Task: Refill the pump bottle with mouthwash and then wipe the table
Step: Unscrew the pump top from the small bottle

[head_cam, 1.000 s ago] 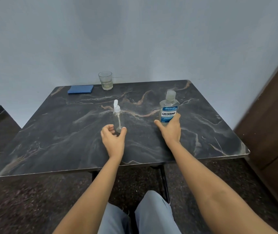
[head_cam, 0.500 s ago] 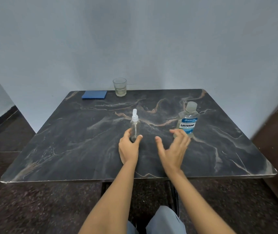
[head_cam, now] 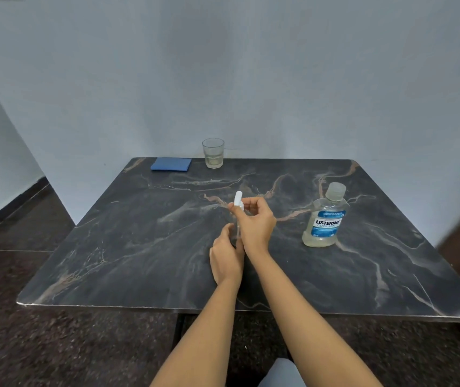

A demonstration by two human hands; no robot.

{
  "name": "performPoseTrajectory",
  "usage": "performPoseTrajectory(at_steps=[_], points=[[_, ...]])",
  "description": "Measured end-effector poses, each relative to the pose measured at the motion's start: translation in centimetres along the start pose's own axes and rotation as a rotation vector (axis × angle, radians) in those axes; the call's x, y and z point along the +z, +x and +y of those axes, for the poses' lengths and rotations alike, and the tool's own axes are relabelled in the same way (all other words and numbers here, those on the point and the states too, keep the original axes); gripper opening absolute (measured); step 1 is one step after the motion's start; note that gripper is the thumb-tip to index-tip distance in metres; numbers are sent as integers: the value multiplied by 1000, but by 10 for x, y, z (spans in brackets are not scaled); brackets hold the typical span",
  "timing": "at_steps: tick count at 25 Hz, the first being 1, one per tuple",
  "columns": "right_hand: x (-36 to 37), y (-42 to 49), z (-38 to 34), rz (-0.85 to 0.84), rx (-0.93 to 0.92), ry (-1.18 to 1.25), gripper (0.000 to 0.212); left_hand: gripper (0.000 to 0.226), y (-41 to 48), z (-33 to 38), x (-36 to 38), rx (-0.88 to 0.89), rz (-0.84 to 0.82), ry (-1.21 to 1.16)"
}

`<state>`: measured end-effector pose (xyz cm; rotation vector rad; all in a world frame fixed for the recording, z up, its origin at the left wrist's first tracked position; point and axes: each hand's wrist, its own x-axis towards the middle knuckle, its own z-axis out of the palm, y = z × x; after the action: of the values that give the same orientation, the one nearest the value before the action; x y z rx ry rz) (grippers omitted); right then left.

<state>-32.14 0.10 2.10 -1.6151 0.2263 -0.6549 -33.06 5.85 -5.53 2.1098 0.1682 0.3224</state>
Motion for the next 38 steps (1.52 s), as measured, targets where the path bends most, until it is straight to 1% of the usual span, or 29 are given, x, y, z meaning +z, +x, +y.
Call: performPoseTrajectory(at_steps=[2, 5, 7, 9, 11, 14, 16, 18, 21, 24, 26, 27, 28, 31, 34, 36, 38], points=[[1, 0, 3, -6, -6, -35, 19, 38, 0, -1, 2, 3, 1, 18], [-2, 1, 7, -49, -62, -76, 16, 37, 0, -2, 2, 21, -4, 26], [-9, 4, 8, -129, -133, -107, 17, 37, 0, -2, 1, 37, -9, 42], [-17, 10, 10, -250, -190, -150, 21, 38, -1, 1, 0, 46, -10, 60], [-22, 13, 11, -306, -172, -148, 27, 39, -2, 3, -1, 47, -13, 61], [-24, 13, 12, -271, -53, -49, 30, 40, -2, 4, -2, 46, -15, 60], [-22, 10, 9, -311, -38, 3, 29, 40, -2, 4, -2, 42, -12, 55], [-20, 10, 3, -344, -50, 14, 35, 41, -3, 5, -3, 40, -11, 48], [-21, 22, -14, -363, -72, -24, 36, 43, -3, 8, -4, 35, -6, 41], [-27, 33, -25, -447, -115, -121, 38, 43, -4, 9, -5, 35, -8, 47], [-28, 31, -22, -502, -92, -223, 50, 43, -4, 9, -5, 31, -10, 49], [-27, 28, -19, -503, -57, -266, 58, 43, -4, 9, -5, 28, -11, 49], [-25, 26, -15, -479, -31, -286, 60, 43, -3, 8, -4, 26, -13, 48], [-24, 19, -5, -371, -38, -196, 45, 43, -3, 7, -4, 23, -12, 47], [-22, 16, -3, -379, -38, -74, 33, 43, -3, 7, -4, 31, -11, 46], [-20, 18, -14, -361, -9, 60, 29, 45, -4, 8, -5, 22, -14, 43], [-20, 27, -34, -256, 22, 190, 26, 46, -4, 9, -6, 13, -15, 35]])
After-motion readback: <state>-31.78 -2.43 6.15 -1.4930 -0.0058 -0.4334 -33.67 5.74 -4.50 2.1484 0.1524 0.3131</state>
